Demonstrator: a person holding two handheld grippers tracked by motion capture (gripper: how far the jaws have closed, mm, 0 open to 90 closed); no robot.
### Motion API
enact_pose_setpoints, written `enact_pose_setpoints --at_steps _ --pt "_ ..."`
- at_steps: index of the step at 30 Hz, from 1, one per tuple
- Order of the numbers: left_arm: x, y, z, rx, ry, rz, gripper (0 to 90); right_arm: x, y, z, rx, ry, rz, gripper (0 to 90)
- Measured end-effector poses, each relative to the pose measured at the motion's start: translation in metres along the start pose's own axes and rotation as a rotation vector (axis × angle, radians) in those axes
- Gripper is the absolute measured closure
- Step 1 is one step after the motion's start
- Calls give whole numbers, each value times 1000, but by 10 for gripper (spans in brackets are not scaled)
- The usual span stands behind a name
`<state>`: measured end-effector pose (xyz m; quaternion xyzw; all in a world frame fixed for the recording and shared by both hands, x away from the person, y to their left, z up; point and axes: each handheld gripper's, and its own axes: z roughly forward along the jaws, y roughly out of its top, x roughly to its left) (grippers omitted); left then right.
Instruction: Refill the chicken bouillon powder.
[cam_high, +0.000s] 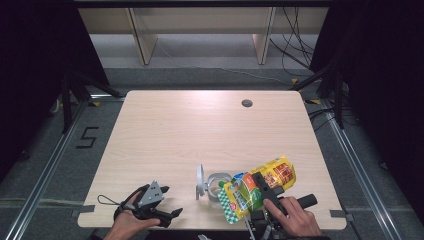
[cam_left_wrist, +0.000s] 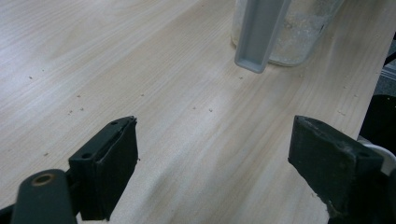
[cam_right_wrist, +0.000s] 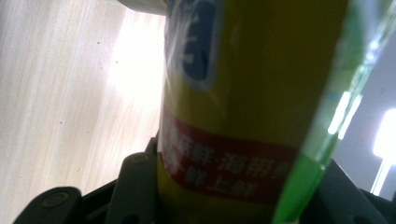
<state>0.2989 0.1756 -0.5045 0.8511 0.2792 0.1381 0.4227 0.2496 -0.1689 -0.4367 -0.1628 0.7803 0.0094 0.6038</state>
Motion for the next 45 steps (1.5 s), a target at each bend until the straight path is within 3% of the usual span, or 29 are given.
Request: enact_pose_setpoints --at_steps 1,6,7,10,11,12,14,16,17,18,19,20,23,24,25,26,28,29,31,32,36,37,39,40,41,42,43,44,45 --pt "-1 0 1 -8 -3 -15 151 0 0 0 0 0 0 583" --pt "-1 0 1 -9 -4 -14 151 -2 1 2 -4 -10 -50 583" --pt "0 0 0 4 2 5 151 -2 2 1 3 -6 -54 583" --pt "-1 0 1 -11 -5 -16 151 -5 2 0 2 -17 -85 583" --pt "-1 0 1 -9 -4 -14 151 -5 2 0 4 -18 -87 583" --pt "0 0 0 0 2 0 152 -1 1 -1 24 -14 -34 584" --pt "0 0 0 0 -1 0 151 -5 2 0 4 -24 -96 585" --pt "-1 0 1 -10 -4 -14 152 -5 2 -1 14 -24 -98 587" --pt "0 0 0 -1 -2 -3 151 -8 3 -2 24 -7 -148 589" --pt "0 0 0 0 1 -1 151 -7 3 -1 13 -19 -144 589" --pt "0 0 0 -3 0 -2 151 -9 4 -1 19 -10 -190 590" --pt "-2 0 1 -26 -10 -28 151 -9 4 -1 22 -8 -193 589" --pt "-1 0 1 -26 -10 -4 151 -9 4 -1 26 -6 -196 590" --pt "-2 0 1 -24 -10 -30 151 -5 2 -3 49 0 -140 590" --pt "-2 0 1 -25 -11 -30 151 -11 4 -1 25 -11 -219 591" --pt "-2 0 1 -25 -10 -19 151 -12 5 -1 22 -16 -235 592" --pt "-2 0 0 -20 -7 -21 151 -11 5 -2 31 -9 -213 591" --pt "-2 0 0 -18 -9 -20 151 -6 3 -4 54 -6 -143 591" --pt "-2 0 1 -20 -10 -22 151 -12 6 -2 29 -14 -235 592" --pt "-1 0 -1 -5 -3 -1 151 -11 5 -3 39 -14 -220 592" --pt "-2 0 0 -20 -7 -20 151 -12 7 -3 39 -14 -255 592" --pt "-1 0 0 -7 -7 -6 151 -10 6 -4 53 -15 -237 592" --pt "-2 0 0 -18 -4 -17 151 -10 7 -3 53 -15 -244 592" --pt "-2 0 1 -21 -8 -22 151 -7 6 -4 66 -14 -202 592" --pt "-2 0 1 -21 -7 -21 151 -12 9 -3 42 -16 -260 592" --pt "-2 0 1 -21 -9 -21 151 -13 9 -4 45 -18 -280 592" --pt "-2 0 1 -21 -9 -22 151 -10 10 -4 48 -23 -251 594" --pt "-2 0 1 -21 -10 -22 151 -13 11 -4 50 -32 -307 602" --pt "-2 0 1 -21 -9 -22 151 -13 12 -4 52 -20 -318 603"
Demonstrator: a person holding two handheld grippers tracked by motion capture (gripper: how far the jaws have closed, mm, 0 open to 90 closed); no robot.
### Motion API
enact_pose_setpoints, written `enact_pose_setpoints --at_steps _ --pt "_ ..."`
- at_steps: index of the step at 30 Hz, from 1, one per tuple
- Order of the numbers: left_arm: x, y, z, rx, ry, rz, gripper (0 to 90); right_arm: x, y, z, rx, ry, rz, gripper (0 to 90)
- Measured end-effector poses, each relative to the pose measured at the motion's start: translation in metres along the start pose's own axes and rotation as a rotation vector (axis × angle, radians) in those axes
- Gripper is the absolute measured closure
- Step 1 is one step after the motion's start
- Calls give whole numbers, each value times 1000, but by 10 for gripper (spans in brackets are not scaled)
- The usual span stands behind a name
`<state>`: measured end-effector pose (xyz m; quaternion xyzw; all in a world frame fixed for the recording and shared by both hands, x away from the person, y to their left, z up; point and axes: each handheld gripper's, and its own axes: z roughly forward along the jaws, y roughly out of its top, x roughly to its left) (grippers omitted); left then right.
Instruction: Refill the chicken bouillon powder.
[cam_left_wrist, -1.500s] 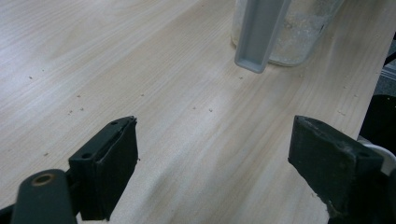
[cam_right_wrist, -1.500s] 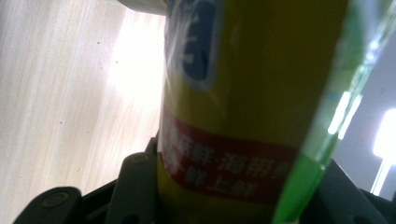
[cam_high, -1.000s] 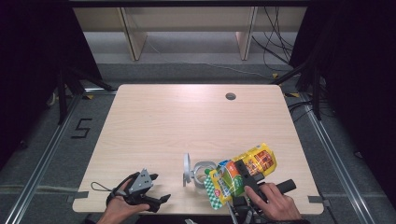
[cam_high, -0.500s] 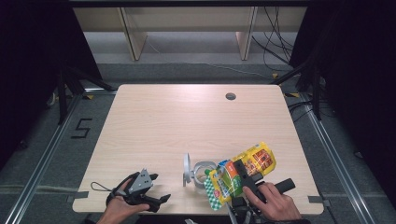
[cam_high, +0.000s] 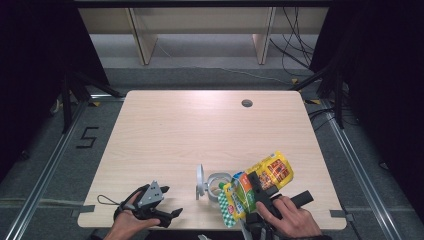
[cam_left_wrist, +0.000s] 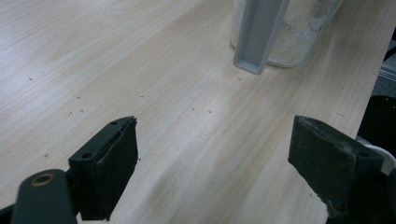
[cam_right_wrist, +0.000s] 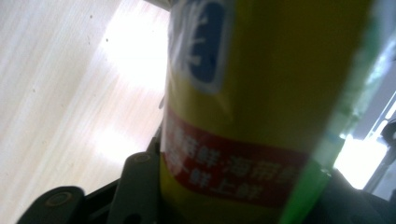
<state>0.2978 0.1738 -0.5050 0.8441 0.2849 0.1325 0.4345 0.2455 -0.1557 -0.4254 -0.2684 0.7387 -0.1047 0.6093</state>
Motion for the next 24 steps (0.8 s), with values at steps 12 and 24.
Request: enact_pose_setpoints --at_steps 12,24 --pt "2 0 -1 19 10 20 151 -2 -3 0 1 7 -18 604" --pt "1 0 0 13 8 13 151 -4 -4 1 -2 2 -45 605"
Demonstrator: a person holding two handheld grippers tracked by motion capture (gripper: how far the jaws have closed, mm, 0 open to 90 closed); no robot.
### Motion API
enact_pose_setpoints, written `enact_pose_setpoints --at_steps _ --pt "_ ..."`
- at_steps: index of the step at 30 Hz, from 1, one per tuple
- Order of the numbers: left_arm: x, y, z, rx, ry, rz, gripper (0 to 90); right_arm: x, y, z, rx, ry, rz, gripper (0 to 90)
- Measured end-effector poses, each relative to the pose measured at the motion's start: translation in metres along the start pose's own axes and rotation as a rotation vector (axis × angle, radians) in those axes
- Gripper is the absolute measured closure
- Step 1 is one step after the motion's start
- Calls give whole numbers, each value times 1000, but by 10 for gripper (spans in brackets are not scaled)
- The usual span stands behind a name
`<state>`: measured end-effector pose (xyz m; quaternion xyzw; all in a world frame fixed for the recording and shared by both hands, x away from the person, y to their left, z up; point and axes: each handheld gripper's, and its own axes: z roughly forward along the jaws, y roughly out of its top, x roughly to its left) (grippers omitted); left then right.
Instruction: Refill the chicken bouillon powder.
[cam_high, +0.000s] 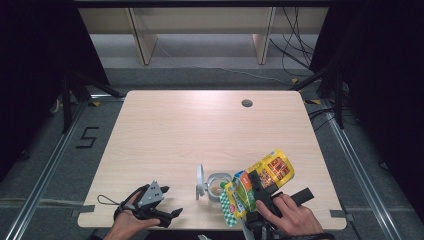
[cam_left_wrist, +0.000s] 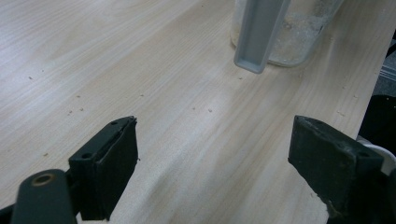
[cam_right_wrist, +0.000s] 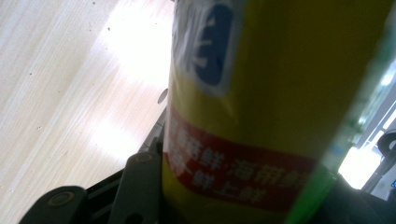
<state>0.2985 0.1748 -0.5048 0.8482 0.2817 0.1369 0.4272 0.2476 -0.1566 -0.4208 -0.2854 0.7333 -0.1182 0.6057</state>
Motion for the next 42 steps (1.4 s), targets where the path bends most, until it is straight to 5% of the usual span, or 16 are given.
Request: enact_pose_setpoints --at_steps 16,22,26,28,33,35,38,40,42 --pt "-1 0 0 -9 -7 -11 151 -3 -1 -2 2 12 -24 605" --pt "2 1 -1 -1 -5 30 151 -6 -1 -5 4 1 -41 605" --pt "0 1 -1 -3 -5 -2 151 -7 1 -5 2 0 -51 605" --pt "2 1 -2 0 -4 32 151 -5 3 -4 3 5 -55 606" --pt "2 1 -2 9 -5 41 151 -6 2 -6 -2 -13 -55 608" --pt "0 1 -1 -2 -6 -1 151 -6 2 -6 -3 -18 -60 607" --pt "2 1 -2 9 -4 41 151 -7 3 -6 -6 1 -69 608" --pt "0 1 -1 -2 -6 -1 151 -6 3 -6 -1 -18 -76 609" --pt "2 1 -2 0 -5 32 151 -6 2 -6 -4 -7 -76 609"
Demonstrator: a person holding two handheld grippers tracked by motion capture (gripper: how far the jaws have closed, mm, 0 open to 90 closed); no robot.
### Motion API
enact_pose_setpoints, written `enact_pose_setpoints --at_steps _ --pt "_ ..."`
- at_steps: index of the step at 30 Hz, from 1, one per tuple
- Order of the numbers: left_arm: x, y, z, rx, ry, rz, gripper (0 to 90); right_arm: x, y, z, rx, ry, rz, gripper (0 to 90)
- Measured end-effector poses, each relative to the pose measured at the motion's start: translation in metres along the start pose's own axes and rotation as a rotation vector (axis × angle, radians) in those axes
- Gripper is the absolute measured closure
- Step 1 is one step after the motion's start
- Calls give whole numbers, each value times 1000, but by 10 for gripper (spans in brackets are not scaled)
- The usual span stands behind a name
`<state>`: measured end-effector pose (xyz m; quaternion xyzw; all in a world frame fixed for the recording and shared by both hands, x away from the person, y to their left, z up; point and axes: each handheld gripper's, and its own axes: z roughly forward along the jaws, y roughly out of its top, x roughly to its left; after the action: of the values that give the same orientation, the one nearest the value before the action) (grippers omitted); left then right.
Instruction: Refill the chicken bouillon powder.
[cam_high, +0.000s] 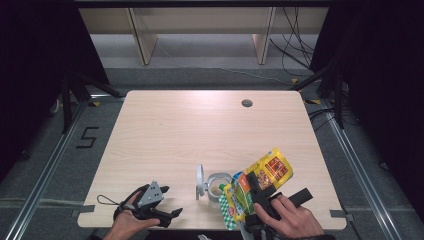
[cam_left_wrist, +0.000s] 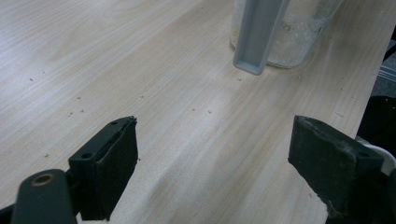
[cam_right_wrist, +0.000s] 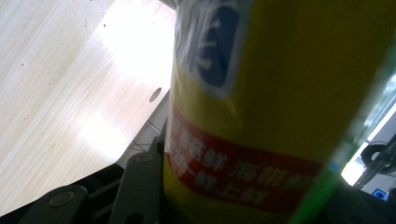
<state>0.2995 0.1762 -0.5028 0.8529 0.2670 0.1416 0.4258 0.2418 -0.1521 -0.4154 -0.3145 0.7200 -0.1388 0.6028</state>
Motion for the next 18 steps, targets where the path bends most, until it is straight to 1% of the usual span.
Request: enact_pose_setpoints --at_steps 1,9,10,11,12,13,14,15,16,17,18 --pt "0 0 0 0 0 -1 151 0 0 0 5 -15 0 610" --pt "0 0 0 -5 3 -2 151 1 0 0 0 -12 5 611" --pt "0 0 0 1 0 0 151 1 -1 0 1 -13 7 611" --pt "0 0 0 0 0 -1 151 1 -1 0 -3 4 11 611" --pt "-2 -1 0 -5 5 -31 151 1 -1 0 -4 4 11 611" --pt "-2 -1 0 -10 1 -36 151 2 -1 0 -3 -1 12 611" --pt "-1 0 0 -6 3 -10 151 2 -2 0 -5 3 13 612" --pt "0 0 0 -1 1 -1 151 2 -2 0 -4 4 13 612" --pt "0 0 0 2 0 0 151 2 -2 0 2 -10 10 612" --pt "-1 0 0 -7 1 -19 151 1 -2 0 -3 1 10 612" --pt "-2 -1 0 -6 3 -33 151 1 -3 0 0 -10 5 612"
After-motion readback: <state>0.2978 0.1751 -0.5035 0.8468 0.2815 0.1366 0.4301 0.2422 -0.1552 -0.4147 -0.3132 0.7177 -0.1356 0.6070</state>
